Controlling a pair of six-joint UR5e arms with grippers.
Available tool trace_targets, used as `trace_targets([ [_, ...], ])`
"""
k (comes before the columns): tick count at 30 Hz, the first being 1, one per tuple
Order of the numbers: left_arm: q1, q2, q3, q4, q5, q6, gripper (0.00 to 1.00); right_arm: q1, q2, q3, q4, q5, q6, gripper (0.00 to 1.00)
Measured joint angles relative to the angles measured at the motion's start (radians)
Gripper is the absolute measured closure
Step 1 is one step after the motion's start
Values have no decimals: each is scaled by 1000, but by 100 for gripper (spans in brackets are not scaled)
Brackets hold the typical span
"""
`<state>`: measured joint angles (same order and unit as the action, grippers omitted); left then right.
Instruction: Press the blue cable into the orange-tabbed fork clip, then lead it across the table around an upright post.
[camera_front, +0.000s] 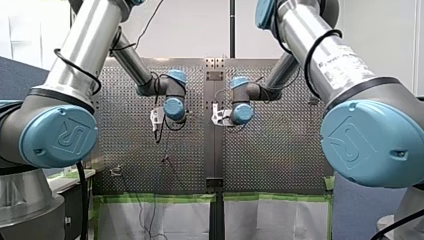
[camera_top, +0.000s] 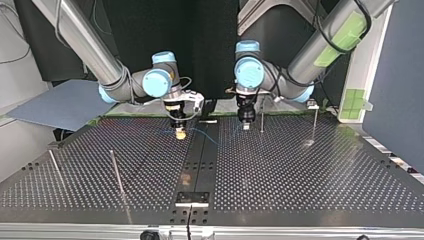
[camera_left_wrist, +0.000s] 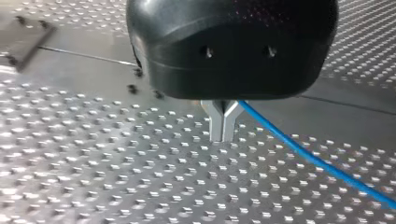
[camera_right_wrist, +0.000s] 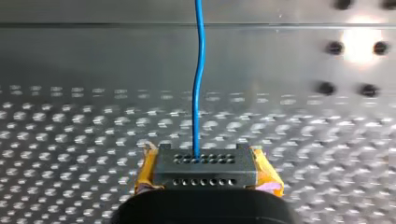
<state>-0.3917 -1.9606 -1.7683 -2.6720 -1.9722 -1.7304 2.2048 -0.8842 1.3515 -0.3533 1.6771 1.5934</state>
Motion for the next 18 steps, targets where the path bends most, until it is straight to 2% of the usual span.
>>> trace_targets([
  [8,3,72,61,-67,-29,-10,100,3,-61,-4,2,-1,7,100],
  [18,4,162,79,-96,-19,-5,100,1,-144,-20,41,1,3,100],
])
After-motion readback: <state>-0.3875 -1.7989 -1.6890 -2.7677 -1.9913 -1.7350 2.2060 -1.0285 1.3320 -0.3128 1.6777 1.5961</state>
